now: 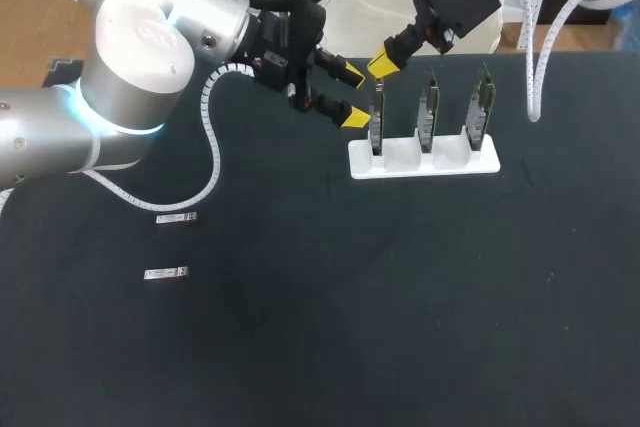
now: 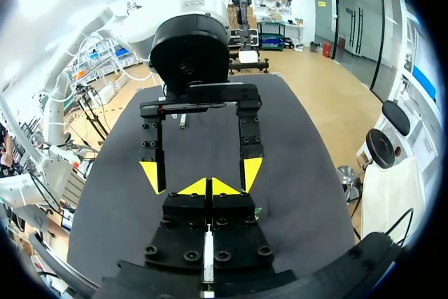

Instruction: Pick up the optical module with the left hand, and insert it into the network port with the right hand.

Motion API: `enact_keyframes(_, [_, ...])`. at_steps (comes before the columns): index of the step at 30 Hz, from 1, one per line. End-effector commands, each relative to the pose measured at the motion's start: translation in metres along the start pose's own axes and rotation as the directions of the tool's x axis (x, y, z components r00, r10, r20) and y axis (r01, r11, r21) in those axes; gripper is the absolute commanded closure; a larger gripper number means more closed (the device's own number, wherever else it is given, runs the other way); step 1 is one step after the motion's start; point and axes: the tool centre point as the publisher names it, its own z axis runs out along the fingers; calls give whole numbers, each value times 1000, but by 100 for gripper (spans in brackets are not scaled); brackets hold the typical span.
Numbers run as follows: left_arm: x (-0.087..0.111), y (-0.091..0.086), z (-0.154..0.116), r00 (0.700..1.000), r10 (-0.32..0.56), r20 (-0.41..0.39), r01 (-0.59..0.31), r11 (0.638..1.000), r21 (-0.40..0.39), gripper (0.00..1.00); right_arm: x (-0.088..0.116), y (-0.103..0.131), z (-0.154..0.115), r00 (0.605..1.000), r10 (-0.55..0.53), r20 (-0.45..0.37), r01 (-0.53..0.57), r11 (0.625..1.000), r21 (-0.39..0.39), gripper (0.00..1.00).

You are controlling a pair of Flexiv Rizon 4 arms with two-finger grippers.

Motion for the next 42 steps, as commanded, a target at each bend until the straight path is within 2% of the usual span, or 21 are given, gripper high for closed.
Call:
enact_keyframes(1, [-1, 1, 1, 1000, -2, -6, 2, 1000, -1, 0, 1, -3, 1, 1000, 5, -4, -5, 1000, -1, 100])
enact_keyframes(26, [-1, 1, 1, 1000, -2, -6, 2, 1000, -1, 0, 9, -3, 9, 1000, 27, -5, -27, 1000, -5, 100])
enact_keyframes(37, [-1, 1, 1, 1000, -2, -6, 2, 1000, -1, 0, 0, 1, -3, 999, 15, 42, -15, 1000, -7, 100])
enact_keyframes(42, [-1, 1, 1, 1000, -2, -6, 2, 1000, -1, 0, -11, 3, -17, 994, 10, 113, -9, 1000, -10, 100])
